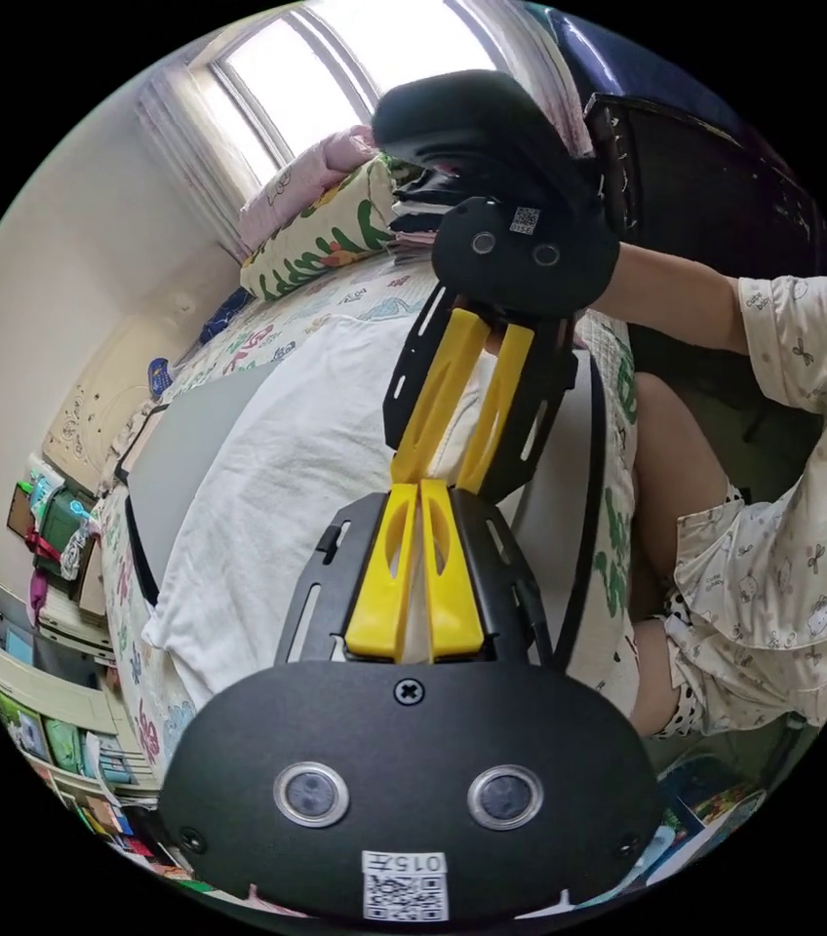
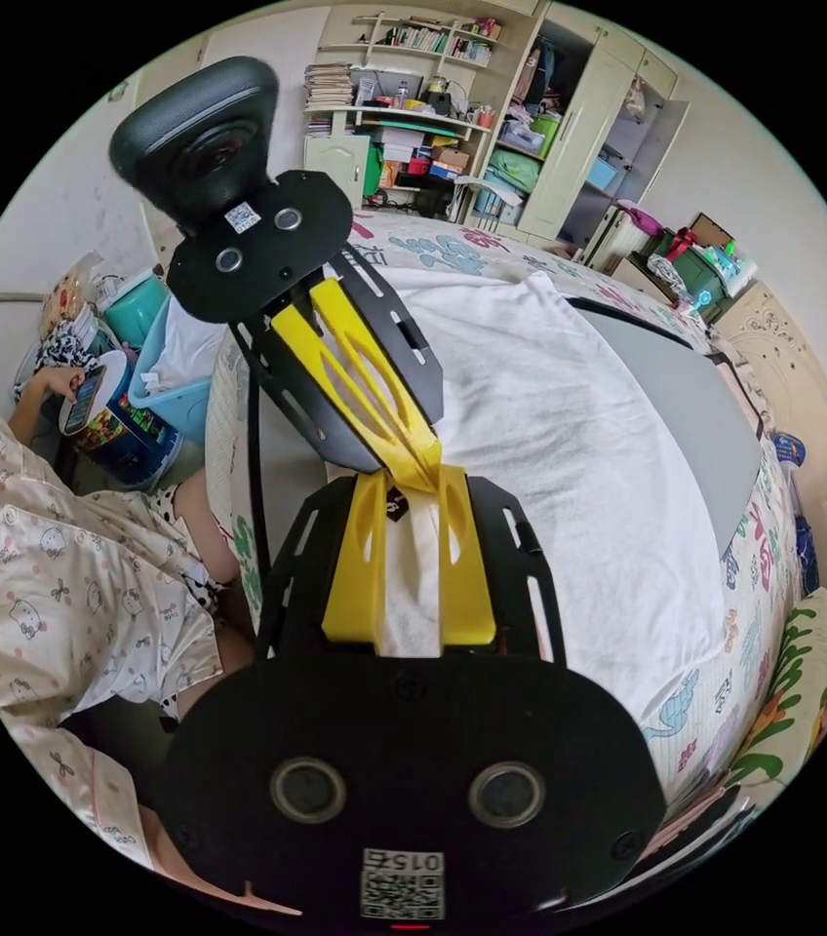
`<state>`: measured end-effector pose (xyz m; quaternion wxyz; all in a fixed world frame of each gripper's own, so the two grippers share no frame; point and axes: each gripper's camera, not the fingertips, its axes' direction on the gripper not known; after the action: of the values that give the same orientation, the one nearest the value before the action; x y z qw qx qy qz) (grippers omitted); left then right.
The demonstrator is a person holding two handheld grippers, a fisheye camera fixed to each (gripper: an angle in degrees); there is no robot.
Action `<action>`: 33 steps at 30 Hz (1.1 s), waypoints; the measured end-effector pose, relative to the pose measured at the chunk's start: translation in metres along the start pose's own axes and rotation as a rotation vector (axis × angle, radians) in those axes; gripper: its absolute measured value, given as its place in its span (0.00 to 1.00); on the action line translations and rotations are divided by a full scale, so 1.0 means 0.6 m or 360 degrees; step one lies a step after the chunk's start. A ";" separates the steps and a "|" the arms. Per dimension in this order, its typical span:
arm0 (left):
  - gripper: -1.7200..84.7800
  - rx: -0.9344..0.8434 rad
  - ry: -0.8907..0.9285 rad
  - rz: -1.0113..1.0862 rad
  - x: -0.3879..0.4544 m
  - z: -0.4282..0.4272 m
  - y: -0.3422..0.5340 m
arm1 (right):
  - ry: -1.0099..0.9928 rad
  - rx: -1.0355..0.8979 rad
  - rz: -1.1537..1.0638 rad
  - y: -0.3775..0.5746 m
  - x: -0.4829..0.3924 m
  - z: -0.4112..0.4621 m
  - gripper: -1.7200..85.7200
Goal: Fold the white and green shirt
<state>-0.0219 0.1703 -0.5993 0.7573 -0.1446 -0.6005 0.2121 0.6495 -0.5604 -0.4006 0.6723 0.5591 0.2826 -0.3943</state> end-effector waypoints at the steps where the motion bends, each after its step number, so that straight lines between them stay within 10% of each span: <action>1: 0.02 0.0008 -0.0072 0.0033 0.016 0.000 0.012 | 0.0000 0.0002 -0.0001 -0.001 -0.001 -0.002 0.12; 26: 0.02 0.0144 -0.0502 0.0298 0.132 -0.013 0.215 | 0.0049 -0.0080 0.0004 -0.070 -0.031 -0.058 0.11; 33: 0.02 0.0589 -0.2109 0.0544 0.286 0.092 0.288 | -0.0137 0.0092 0.0297 -0.029 0.019 -0.114 0.08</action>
<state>-0.0687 0.4035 -0.5225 0.2009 0.0539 -0.8579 0.4699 0.6453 -0.4970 -0.4340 0.7013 0.5847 0.1886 -0.3615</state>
